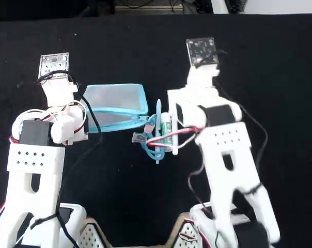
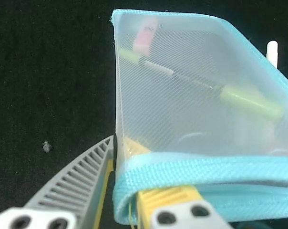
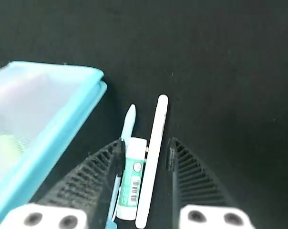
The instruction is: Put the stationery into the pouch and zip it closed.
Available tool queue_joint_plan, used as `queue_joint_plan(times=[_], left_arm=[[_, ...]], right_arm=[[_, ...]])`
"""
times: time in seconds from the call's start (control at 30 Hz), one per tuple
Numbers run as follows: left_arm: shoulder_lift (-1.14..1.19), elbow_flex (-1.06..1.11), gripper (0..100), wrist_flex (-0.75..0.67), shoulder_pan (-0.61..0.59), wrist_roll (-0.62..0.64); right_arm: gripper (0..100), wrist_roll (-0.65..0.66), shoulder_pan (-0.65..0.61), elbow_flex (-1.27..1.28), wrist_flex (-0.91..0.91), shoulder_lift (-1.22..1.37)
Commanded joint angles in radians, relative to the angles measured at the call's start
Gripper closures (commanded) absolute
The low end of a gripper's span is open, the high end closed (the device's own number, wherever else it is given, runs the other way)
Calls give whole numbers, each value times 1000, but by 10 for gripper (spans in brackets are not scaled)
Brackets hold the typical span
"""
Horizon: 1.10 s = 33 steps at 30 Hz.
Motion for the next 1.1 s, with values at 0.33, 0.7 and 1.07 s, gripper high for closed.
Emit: queue_joint_plan(times=[0.33,0.7,1.07], left_arm=[[3,24,968,-8,-12,2],[3,25,968,-8,-12,2],[3,25,968,-8,-12,2]], right_arm=[[851,-11,12,-139,-120,369],[851,-11,6,-171,-123,467],[851,-12,-41,-171,-101,476]])
